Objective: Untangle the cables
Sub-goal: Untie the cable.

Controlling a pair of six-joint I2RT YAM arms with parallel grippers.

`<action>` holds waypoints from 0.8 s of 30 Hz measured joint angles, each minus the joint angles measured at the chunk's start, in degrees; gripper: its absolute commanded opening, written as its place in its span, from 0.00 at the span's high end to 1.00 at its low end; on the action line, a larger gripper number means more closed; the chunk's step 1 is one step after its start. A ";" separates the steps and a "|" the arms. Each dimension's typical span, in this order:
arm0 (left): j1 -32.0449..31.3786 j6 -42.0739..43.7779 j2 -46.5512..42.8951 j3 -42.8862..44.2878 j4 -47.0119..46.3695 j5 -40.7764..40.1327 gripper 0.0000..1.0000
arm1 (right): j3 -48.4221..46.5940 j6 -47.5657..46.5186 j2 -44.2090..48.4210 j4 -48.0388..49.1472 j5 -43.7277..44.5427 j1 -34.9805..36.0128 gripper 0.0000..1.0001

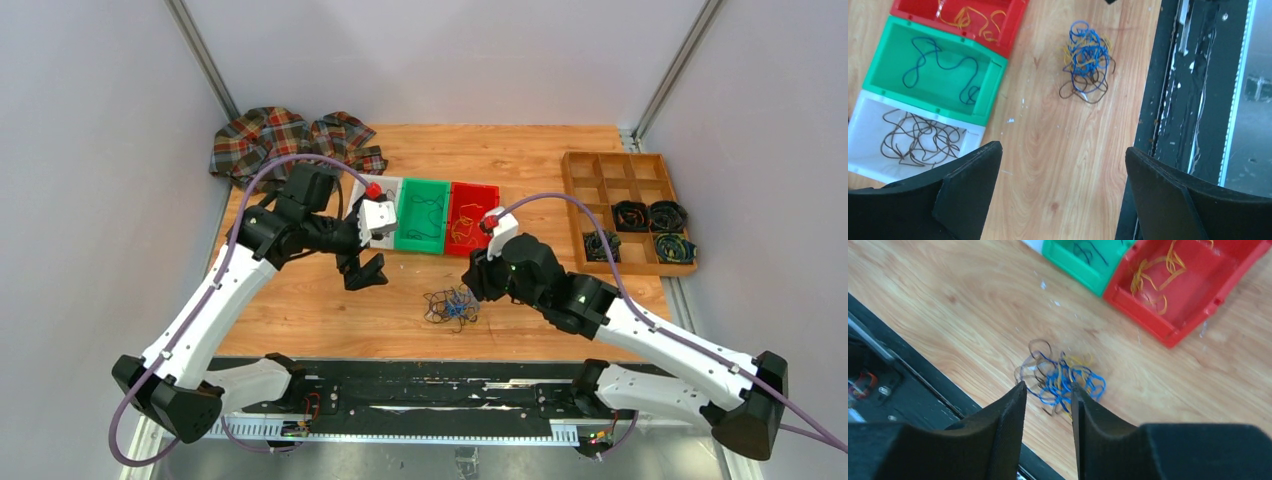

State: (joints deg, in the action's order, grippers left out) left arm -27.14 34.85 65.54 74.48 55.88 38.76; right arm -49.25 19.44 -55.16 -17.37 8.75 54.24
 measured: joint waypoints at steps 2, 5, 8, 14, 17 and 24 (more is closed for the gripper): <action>0.00 2.05 -0.11 -1.49 0.61 -0.59 0.01 | 2.43 -0.13 0.42 -0.48 0.22 0.00 0.52; -0.15 5.51 -0.39 -4.79 0.94 -1.81 0.01 | 6.69 0.31 -0.28 -0.15 -0.07 0.00 0.46; -2.14 7.80 0.09 -7.41 1.53 -3.54 0.02 | 10.10 0.57 -3.13 1.18 -1.25 0.00 0.44; -11.32 11.69 6.69 -7.91 1.75 -10.40 0.02 | 10.58 0.15 -13.29 8.15 -4.87 -2.12 0.46; -15.63 14.36 10.93 -7.85 1.70 -13.97 0.01 | 10.56 0.79 -17.94 11.13 -6.99 -6.38 0.51; -26.99 21.44 16.90 -7.30 1.36 -19.37 0.10 | 11.98 3.65 -20.35 14.58 -7.91 -8.52 0.64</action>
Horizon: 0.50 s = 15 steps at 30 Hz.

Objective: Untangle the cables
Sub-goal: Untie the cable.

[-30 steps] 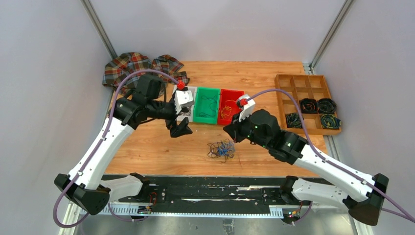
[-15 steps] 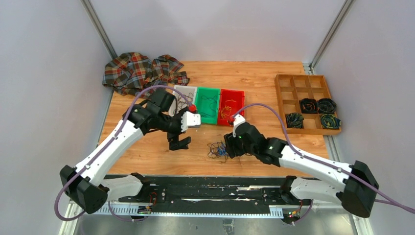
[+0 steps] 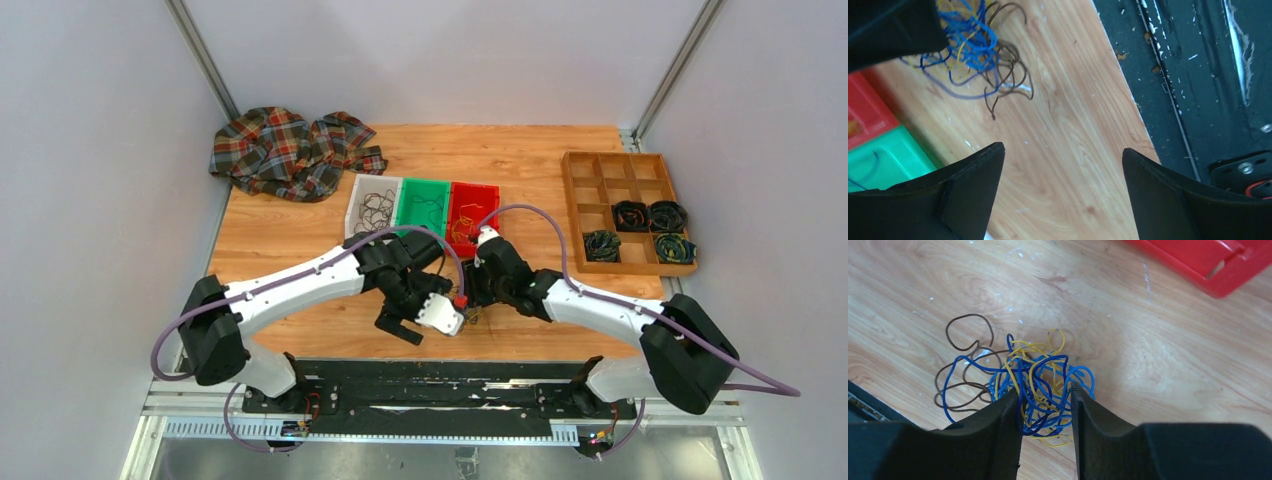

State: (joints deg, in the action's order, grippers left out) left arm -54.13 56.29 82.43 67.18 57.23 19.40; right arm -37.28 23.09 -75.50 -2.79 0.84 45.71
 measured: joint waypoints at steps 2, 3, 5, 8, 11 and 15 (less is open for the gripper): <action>-2.14 3.34 1.36 0.52 0.11 -1.09 0.12 | 1.18 1.07 0.00 0.79 -0.42 -1.01 0.66; -2.84 4.94 2.27 1.25 0.13 -1.49 0.13 | 1.86 1.60 0.07 0.98 -0.44 -1.25 0.67; -3.34 7.61 4.28 3.37 0.00 -1.77 0.14 | 2.97 2.60 0.17 1.16 -0.42 -1.95 0.68; -3.76 9.99 6.12 4.87 -1.95 -2.23 0.14 | 3.43 3.87 0.28 1.22 -0.46 -2.73 0.71; -5.11 11.08 7.39 4.87 -3.82 -3.23 0.15 | 3.45 4.90 0.28 1.33 -0.35 -4.04 0.75; -6.56 11.34 10.78 5.29 -5.11 -4.98 0.19 | 3.50 6.27 0.28 1.25 0.59 -4.46 0.78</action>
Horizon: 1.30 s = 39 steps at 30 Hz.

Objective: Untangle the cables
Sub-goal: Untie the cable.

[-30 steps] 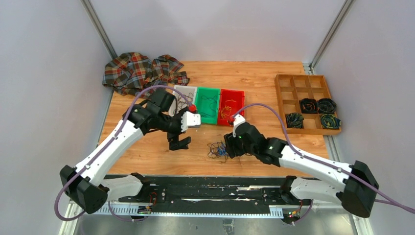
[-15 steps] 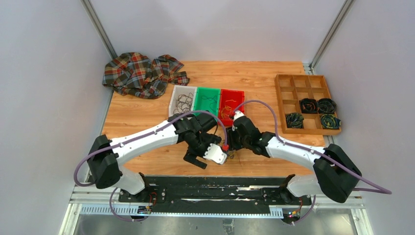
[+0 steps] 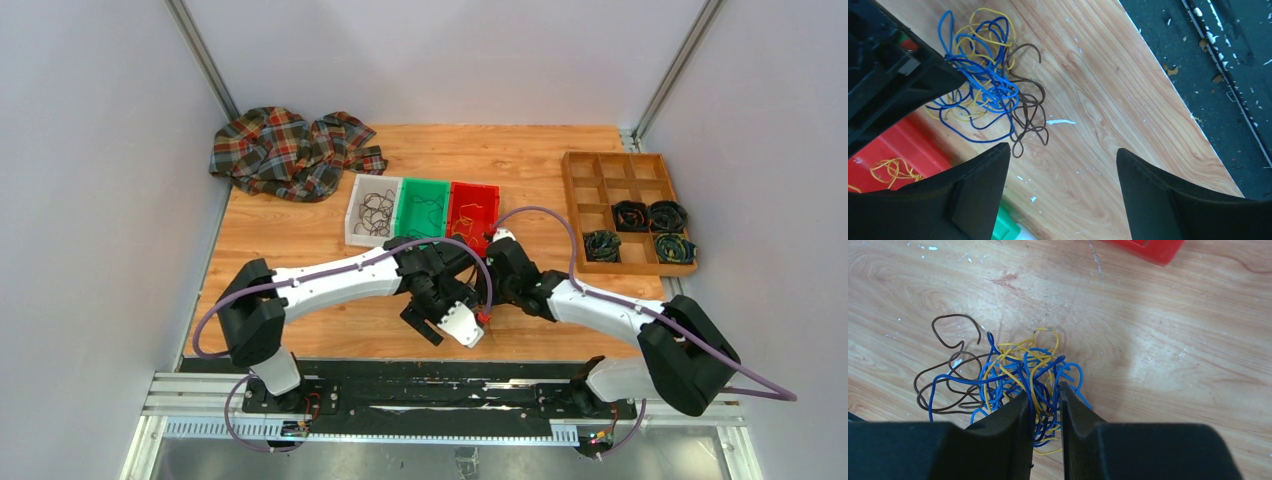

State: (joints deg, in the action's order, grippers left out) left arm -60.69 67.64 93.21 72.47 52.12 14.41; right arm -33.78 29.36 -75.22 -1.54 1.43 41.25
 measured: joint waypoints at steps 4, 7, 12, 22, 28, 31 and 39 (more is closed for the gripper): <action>-0.22 0.37 2.64 0.26 -0.70 -1.07 0.24 | 0.81 1.05 0.00 0.04 0.42 -0.50 0.78; -0.22 -0.02 3.72 0.50 -1.77 -1.36 0.34 | 1.29 1.38 0.00 0.09 0.50 -0.79 0.79; -0.02 -3.06 4.35 -0.35 -7.13 -3.48 0.39 | 1.66 1.79 0.00 0.09 0.61 -1.90 0.83; 4.13 -10.75 6.62 -2.21 -15.50 -3.67 0.38 | 3.26 2.40 2.08 -0.09 0.76 -2.75 0.84; 6.03 -13.66 8.61 -1.33 -18.82 -2.36 0.35 | 3.26 2.43 2.62 -0.90 -0.81 -2.82 0.86; 6.73 -13.81 9.88 -0.68 -18.73 -0.33 0.41 | 3.26 2.43 2.69 -1.40 -1.33 -2.82 0.89; 7.89 -13.16 10.56 -1.07 -16.96 4.79 0.85 | 3.26 2.86 3.19 -2.19 -1.42 -2.86 0.94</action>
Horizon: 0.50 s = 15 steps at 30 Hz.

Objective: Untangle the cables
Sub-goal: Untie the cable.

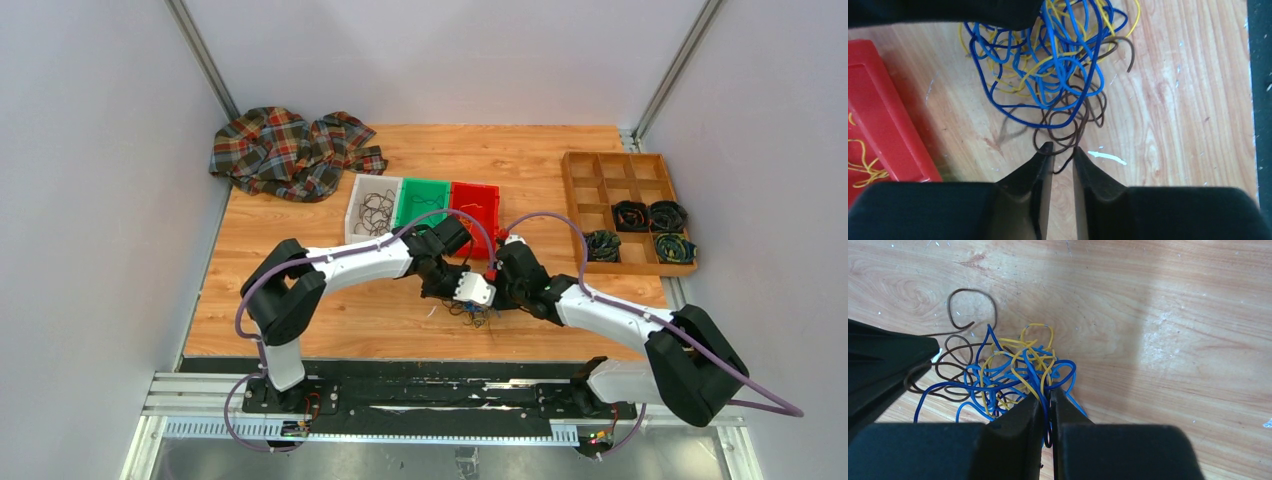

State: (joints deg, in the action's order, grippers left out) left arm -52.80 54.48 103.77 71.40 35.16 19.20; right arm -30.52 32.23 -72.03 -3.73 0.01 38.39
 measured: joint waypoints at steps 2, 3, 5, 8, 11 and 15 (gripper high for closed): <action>1.05 -0.85 0.00 0.02 -0.02 0.92 0.96 | 0.00 0.00 0.02 -0.11 0.00 -0.07 0.95; 1.64 -1.44 0.00 0.20 0.24 1.16 0.99 | 0.00 0.00 0.04 -0.20 0.00 -0.17 0.95; 3.15 -2.49 -0.11 1.16 1.79 1.49 0.99 | 0.00 0.11 0.15 -0.37 0.02 -0.37 0.96; 5.64 -3.10 -1.49 3.93 5.66 2.01 0.99 | 0.02 0.37 0.92 -0.83 0.20 -0.76 0.97; 8.20 -3.96 -6.23 6.84 10.78 2.71 0.99 | 0.31 0.76 2.12 -0.85 0.46 -1.33 0.98; 9.57 -4.70 -13.75 11.37 18.58 2.64 0.99 | 0.98 0.85 3.72 -0.87 0.63 -1.55 0.98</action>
State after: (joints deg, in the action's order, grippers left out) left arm -43.22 49.78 90.02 82.76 53.74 21.85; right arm -29.54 33.08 -68.31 -4.60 0.64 36.84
